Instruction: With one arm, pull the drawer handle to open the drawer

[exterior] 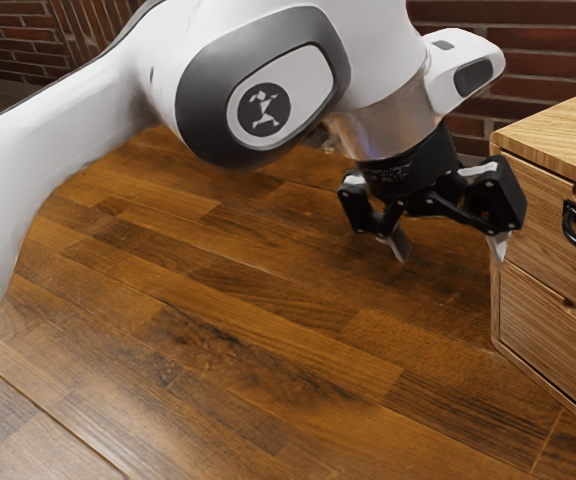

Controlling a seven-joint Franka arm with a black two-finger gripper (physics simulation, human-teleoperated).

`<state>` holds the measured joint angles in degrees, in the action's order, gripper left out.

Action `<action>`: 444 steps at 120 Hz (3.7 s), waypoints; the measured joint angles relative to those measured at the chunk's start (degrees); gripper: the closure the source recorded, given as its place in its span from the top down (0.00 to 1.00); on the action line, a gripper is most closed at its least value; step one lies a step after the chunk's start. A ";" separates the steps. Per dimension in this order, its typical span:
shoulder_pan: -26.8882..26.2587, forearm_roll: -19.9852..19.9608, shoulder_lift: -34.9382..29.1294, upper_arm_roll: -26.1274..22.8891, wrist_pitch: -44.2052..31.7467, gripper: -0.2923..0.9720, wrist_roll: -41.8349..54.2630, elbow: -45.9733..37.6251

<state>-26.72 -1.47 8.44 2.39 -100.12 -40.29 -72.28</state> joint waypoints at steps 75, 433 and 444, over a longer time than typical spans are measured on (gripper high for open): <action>-0.87 -8.07 0.53 -1.85 -10.78 0.77 -35.14 -3.68; -13.44 -9.86 0.22 10.54 -33.33 0.77 -47.67 -16.99; -13.54 -9.85 -0.17 10.71 -33.35 0.77 -47.59 -17.67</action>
<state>-40.27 -11.32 8.27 13.10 -133.47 -87.88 -89.96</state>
